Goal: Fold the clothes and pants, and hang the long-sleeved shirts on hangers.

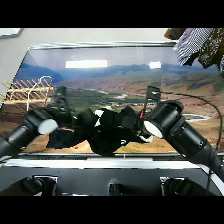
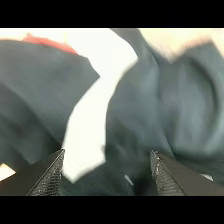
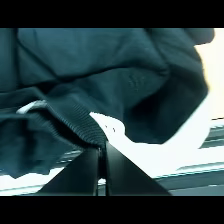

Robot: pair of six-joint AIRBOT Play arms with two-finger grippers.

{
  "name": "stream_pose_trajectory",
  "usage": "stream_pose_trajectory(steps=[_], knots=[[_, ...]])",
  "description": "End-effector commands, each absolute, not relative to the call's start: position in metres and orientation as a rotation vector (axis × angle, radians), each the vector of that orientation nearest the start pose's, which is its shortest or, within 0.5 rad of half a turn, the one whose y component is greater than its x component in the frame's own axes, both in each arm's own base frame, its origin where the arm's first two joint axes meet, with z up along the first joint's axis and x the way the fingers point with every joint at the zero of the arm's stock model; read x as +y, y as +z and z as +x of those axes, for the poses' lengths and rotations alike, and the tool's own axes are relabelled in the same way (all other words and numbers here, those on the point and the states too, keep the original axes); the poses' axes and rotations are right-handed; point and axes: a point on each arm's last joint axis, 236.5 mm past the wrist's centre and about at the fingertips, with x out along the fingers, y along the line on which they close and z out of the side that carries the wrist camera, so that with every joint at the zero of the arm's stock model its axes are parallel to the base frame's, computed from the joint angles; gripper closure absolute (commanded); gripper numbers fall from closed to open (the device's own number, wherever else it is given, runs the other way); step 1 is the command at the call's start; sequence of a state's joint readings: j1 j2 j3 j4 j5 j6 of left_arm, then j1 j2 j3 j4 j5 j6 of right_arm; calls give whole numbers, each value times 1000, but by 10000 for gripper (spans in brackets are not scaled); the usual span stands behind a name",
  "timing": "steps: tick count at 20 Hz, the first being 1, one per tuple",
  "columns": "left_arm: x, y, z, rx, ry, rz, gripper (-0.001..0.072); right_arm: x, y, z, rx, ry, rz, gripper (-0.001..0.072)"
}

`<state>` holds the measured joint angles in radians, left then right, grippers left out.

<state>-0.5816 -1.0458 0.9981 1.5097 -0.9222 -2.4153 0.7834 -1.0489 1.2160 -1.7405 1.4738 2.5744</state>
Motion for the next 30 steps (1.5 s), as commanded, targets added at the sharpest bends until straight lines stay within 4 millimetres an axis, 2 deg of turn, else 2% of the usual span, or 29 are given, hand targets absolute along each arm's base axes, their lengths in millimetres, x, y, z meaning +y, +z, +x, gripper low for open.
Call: stream_pose_trajectory(steps=[1,4,7,12,15,17,19,24,30], knots=[[-130,80,343,1037,-46,-467,86,171,101,251,1205,-129,161,672],[-39,98,359,931,14,-300,91,185,101,264,1164,-87,187,672],[28,99,359,909,100,-210,97,194,93,272,1162,-74,186,672],[94,92,345,912,291,-333,95,197,93,275,1155,-45,158,672],[133,80,335,933,373,-351,96,193,92,286,1182,-34,247,672],[148,68,331,979,361,-289,97,189,93,295,1187,-7,279,673],[157,49,330,1033,350,-267,97,186,92,294,1197,5,253,672],[142,-13,341,1190,195,-269,97,183,88,286,1231,8,213,672],[139,-55,338,1303,107,-217,115,181,88,286,1233,5,205,672]])
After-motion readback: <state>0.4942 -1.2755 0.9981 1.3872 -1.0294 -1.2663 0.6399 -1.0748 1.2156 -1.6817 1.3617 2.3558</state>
